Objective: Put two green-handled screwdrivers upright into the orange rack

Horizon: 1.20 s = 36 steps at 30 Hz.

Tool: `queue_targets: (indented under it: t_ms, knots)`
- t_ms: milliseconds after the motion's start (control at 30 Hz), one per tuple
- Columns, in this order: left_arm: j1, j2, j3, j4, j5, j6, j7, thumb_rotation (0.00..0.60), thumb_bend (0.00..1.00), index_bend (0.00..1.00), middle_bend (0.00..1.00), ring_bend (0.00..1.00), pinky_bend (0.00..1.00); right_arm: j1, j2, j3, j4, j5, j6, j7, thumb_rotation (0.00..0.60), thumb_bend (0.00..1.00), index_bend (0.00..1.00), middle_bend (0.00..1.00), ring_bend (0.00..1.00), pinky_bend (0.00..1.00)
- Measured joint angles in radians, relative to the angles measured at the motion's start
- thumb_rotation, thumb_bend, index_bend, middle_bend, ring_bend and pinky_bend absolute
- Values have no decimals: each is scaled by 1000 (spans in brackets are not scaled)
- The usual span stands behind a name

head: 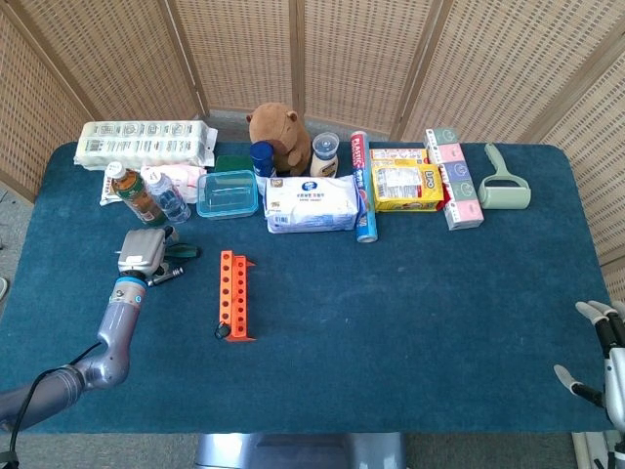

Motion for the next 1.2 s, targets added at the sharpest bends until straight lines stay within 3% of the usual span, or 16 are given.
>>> queue_targets:
  t_ms: [967, 1200]
  knots:
    - [-30, -71, -8, 72, -25, -25, 30, 600, 278, 370, 747, 710, 828, -8, 17, -2, -2, -11, -9, 71, 600, 103, 217, 225, 134, 0]
    - [-35, -76, -12, 71, -28, -22, 37, 600, 352, 522, 747, 710, 828, -8, 19, -3, -2, -17, -10, 79, 600, 102, 216, 226, 136, 0]
